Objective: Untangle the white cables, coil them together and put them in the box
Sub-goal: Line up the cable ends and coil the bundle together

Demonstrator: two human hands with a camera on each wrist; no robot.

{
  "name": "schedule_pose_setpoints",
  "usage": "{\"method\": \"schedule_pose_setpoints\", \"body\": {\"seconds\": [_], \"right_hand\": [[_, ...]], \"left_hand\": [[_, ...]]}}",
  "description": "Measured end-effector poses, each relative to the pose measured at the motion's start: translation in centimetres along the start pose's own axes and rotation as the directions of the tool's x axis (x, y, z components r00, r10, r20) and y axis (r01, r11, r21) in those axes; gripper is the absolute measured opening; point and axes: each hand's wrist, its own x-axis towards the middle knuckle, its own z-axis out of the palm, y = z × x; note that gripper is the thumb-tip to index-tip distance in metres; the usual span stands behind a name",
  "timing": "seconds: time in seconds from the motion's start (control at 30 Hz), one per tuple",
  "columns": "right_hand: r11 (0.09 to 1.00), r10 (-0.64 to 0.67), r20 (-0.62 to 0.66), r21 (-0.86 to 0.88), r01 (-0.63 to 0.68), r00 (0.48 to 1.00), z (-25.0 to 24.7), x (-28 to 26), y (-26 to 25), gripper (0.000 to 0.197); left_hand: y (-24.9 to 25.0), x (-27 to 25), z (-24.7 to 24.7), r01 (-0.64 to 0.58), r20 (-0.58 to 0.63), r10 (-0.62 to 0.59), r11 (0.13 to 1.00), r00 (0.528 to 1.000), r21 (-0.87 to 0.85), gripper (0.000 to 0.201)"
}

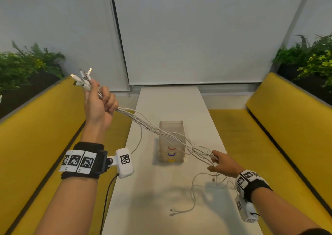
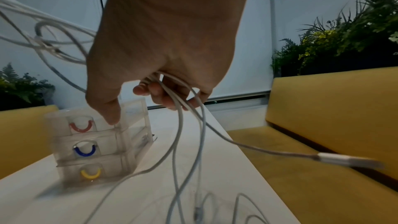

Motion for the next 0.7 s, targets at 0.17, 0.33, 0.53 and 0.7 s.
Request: {"method": "schedule_pose_setpoints", "body": {"seconds": [0.17, 0.33, 0.53, 0.7], "right_hand": [[0.991, 0.013, 0.031, -0.135, -0.009, 0.999, 0.7, 0.0, -0.3, 0.042], [0.98, 0.095, 0.123, -0.184, -0.071, 0.988, 0.7, -0.4, -0.1, 0.063], [0.885, 0.109, 0.234, 0.421, -0.201, 0.966, -0.2, -1.3, -1.4, 0.042], [0.693, 0.138, 0.293, 0.654, -0.304, 0.946, -0.8, -1.1, -1.8, 0.085]], "left_hand": [[-1.6, -0.5, 0.9, 0.034, 0.096, -0.036, 0.999, 0.995, 0.02, 0.028], [-2.9, -0.9, 1.8, 0.048, 0.177, -0.054, 0.998, 0.983, 0.04, 0.029], [-3.0, -0.5, 1.9, 0.051, 0.194, -0.057, 0.998, 0.979, 0.036, 0.031], [-2.7, -0.6, 2.1, 0.055, 0.214, -0.057, 0.998, 0.975, 0.016, 0.031]]}}
